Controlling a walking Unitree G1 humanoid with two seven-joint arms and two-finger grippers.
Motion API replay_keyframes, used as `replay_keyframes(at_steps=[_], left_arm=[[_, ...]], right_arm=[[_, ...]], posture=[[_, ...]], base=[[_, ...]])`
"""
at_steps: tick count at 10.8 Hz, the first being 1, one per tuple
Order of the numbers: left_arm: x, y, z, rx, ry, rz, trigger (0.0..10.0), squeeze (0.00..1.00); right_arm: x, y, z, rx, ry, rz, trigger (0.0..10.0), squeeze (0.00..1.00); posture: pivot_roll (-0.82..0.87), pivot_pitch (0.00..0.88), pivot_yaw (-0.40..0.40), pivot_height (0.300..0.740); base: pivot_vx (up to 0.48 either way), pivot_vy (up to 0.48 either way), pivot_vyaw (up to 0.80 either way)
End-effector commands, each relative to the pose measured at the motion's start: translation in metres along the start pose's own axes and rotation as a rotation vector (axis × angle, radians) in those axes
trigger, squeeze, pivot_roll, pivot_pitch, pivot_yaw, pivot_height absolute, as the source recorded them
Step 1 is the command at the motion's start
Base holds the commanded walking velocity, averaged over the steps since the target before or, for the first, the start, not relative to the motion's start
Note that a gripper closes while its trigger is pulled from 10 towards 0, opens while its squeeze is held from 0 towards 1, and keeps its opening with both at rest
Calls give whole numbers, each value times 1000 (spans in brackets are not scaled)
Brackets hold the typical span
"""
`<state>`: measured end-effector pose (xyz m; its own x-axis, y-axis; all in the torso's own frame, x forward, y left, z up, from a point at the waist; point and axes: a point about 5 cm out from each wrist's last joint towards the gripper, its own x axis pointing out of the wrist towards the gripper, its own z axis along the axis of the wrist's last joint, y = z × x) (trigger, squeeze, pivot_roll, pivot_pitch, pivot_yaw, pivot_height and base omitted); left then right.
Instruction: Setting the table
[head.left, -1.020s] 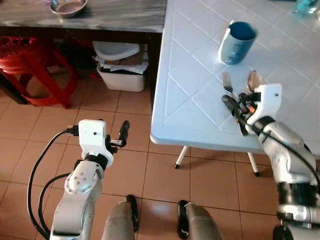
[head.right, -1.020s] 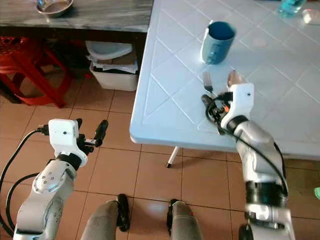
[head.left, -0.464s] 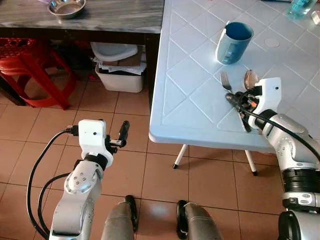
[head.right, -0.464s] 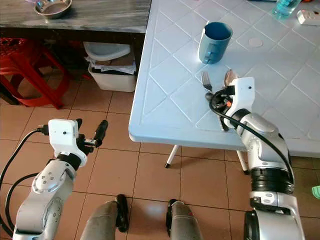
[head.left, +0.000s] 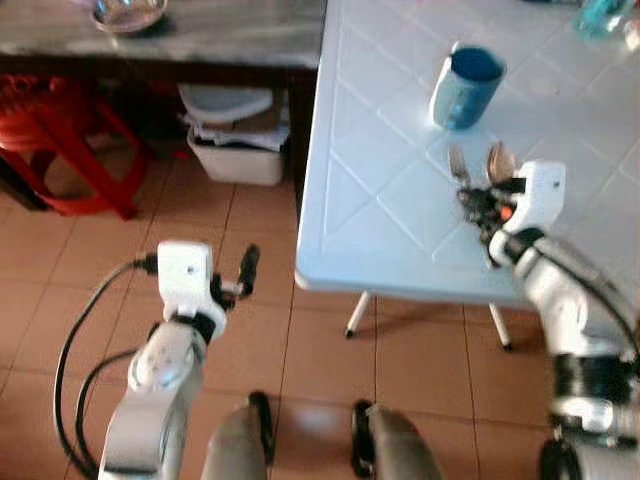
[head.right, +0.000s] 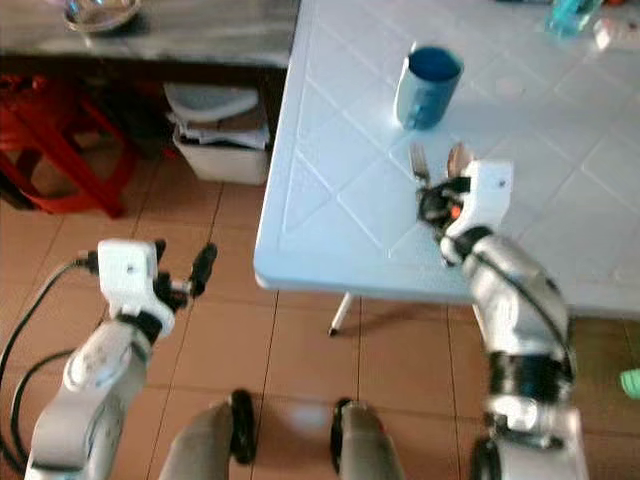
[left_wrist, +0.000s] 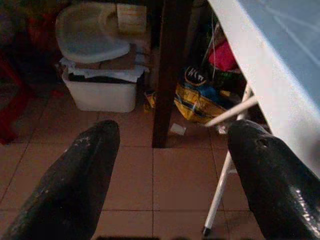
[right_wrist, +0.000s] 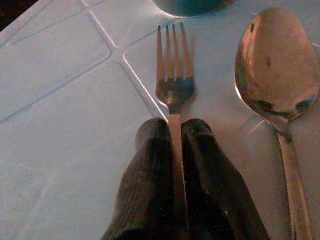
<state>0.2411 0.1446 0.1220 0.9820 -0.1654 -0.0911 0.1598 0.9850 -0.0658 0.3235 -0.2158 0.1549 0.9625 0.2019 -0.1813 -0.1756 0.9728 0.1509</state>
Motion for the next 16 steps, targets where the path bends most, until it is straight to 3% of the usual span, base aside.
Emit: replay_keyframes(at_steps=[1, 4, 6, 8, 11, 16], left_arm=[[-3, -2, -2, -4, 4, 1, 10000, 0], [0, -12, 8, -117, -67, -59, 10000, 0], [5, -11, 10, -115, -81, -51, 10000, 0], [10, -7, 6, -120, -70, -22, 10000, 0], [17, -8, 7, -108, -81, -3, 10000, 0], [21, -7, 7, -80, -100, 4, 10000, 0]], right_arm=[[-4, 15, -59, 95, 256, 18, 0, 0], [-6, 39, -50, 59, 158, 10, 0, 0], [-9, 42, -49, 75, 117, -35, 0, 0], [-9, 55, -40, 162, 30, -65, 0, 0], [-11, 72, -28, 141, -59, -26, 0, 0], [-13, 69, -10, 13, -197, -82, 0, 0]], posture=[[-6, 256, 32, 740], [-20, 253, 24, 740], [-27, 252, 18, 740], [-35, 249, 14, 740], [-51, 234, 9, 740], [-54, 222, 8, 740]], base=[[0, 0, 0], [0, 0, 0], [0, 0, 0], [0, 240, 0], [0, 480, 0], [0, 468, 0]])
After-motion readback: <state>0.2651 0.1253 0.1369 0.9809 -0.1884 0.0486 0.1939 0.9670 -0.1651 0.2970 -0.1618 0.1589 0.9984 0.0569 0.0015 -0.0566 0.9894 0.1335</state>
